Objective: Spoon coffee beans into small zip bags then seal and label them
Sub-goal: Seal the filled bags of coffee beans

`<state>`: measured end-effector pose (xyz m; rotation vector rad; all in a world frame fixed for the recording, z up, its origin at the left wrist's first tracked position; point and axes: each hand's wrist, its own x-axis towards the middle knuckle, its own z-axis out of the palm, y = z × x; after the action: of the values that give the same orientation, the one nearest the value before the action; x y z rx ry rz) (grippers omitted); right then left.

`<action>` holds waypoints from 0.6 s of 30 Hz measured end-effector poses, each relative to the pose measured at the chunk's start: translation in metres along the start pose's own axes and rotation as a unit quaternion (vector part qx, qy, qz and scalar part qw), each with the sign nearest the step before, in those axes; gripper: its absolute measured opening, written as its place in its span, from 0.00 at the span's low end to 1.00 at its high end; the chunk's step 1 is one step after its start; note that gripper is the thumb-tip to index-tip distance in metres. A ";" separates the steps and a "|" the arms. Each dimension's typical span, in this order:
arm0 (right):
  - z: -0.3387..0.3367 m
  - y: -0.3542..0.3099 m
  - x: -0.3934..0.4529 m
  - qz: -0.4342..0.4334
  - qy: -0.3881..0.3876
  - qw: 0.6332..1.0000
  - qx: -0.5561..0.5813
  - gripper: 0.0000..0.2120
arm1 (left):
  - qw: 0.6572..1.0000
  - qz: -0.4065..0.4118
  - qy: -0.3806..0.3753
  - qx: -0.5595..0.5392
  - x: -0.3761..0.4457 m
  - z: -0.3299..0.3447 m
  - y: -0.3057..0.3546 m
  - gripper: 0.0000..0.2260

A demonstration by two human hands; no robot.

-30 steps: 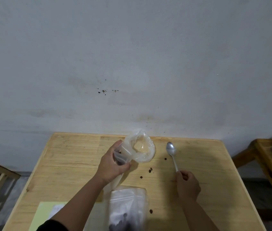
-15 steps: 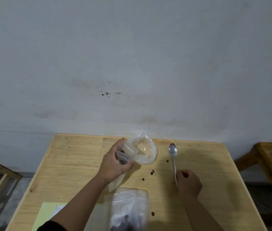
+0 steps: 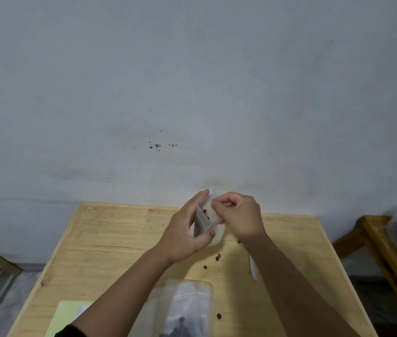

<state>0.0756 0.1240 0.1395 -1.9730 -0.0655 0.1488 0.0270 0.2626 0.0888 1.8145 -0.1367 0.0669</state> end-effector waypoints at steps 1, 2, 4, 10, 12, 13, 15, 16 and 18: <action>-0.001 -0.001 -0.002 0.008 0.023 1.000 0.012 0.02 | 1.000 0.005 0.001 0.002 -0.001 0.000 0.003 0.32; -0.003 -0.002 -0.003 0.017 0.038 0.999 0.033 0.01 | 1.000 0.009 0.005 0.003 -0.003 0.001 0.005 0.29; -0.007 -0.005 -0.007 0.034 0.042 0.994 0.091 0.05 | 0.999 0.018 0.024 0.022 -0.008 0.002 0.008 0.22; -0.026 -0.003 -0.025 -0.050 0.046 0.997 0.042 0.07 | 0.992 -0.020 0.121 -0.026 -0.015 0.002 0.021 0.10; -0.032 -0.003 -0.030 -0.062 0.021 0.996 0.053 0.08 | 0.986 -0.026 0.151 -0.071 -0.017 0.003 0.032 0.08; -0.033 -0.004 -0.033 -0.069 0.003 0.995 0.075 0.09 | 0.982 -0.026 0.161 -0.091 -0.018 0.004 0.035 0.07; -0.035 -0.008 -0.039 -0.094 -0.026 0.990 0.104 0.11 | 0.975 -0.030 0.177 -0.128 -0.019 0.004 0.040 0.06; -0.036 -0.009 -0.040 -0.107 -0.037 0.988 0.105 0.12 | 0.972 -0.034 0.184 -0.145 -0.020 0.003 0.040 0.06; -0.038 -0.009 -0.042 -0.131 -0.052 0.986 0.084 0.13 | 0.965 -0.044 0.194 -0.169 -0.022 0.003 0.040 0.06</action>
<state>0.0389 0.0885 0.1655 -1.7692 -0.3671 0.0837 -0.0005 0.2516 0.1240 1.4343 0.2005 0.3155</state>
